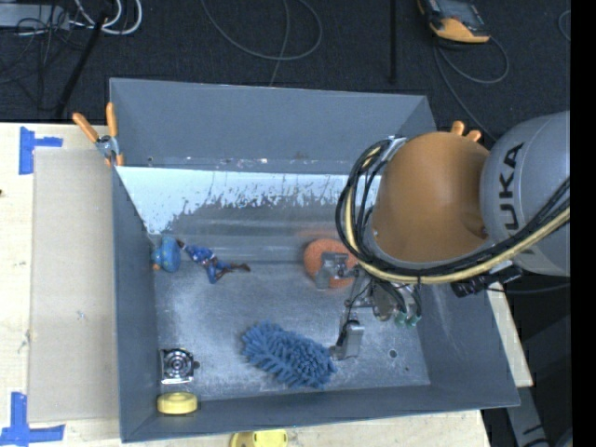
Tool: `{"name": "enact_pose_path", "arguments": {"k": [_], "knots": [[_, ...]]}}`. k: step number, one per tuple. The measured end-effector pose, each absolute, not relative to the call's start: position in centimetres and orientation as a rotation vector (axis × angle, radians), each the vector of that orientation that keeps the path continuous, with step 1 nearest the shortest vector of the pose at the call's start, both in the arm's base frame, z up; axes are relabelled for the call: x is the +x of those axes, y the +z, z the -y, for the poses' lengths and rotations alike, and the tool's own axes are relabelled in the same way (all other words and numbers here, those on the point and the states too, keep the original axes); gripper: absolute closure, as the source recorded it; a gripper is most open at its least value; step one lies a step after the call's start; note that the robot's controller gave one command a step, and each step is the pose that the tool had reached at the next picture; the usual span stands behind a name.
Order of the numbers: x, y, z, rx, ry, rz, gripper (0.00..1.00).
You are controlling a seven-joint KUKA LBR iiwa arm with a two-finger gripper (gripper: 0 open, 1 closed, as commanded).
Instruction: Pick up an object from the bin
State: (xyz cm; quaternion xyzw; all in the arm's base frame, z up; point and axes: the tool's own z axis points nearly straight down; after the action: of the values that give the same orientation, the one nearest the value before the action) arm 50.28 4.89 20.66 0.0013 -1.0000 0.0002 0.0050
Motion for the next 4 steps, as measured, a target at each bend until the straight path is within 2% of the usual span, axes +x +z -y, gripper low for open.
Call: {"name": "enact_pose_path", "arguments": {"k": [1,2,3,4], "knots": [[50.5,21.1,-4.9,0.001,0.0,3.14,0.0],[49.7,16.6,-6.1,0.03,-0.001,3.147,0.0],[48.4,9.8,-9.5,0.092,-0.001,3.142,0.0],[49.5,7.6,-10.4,0.202,-0.001,3.135,1.0]]}}
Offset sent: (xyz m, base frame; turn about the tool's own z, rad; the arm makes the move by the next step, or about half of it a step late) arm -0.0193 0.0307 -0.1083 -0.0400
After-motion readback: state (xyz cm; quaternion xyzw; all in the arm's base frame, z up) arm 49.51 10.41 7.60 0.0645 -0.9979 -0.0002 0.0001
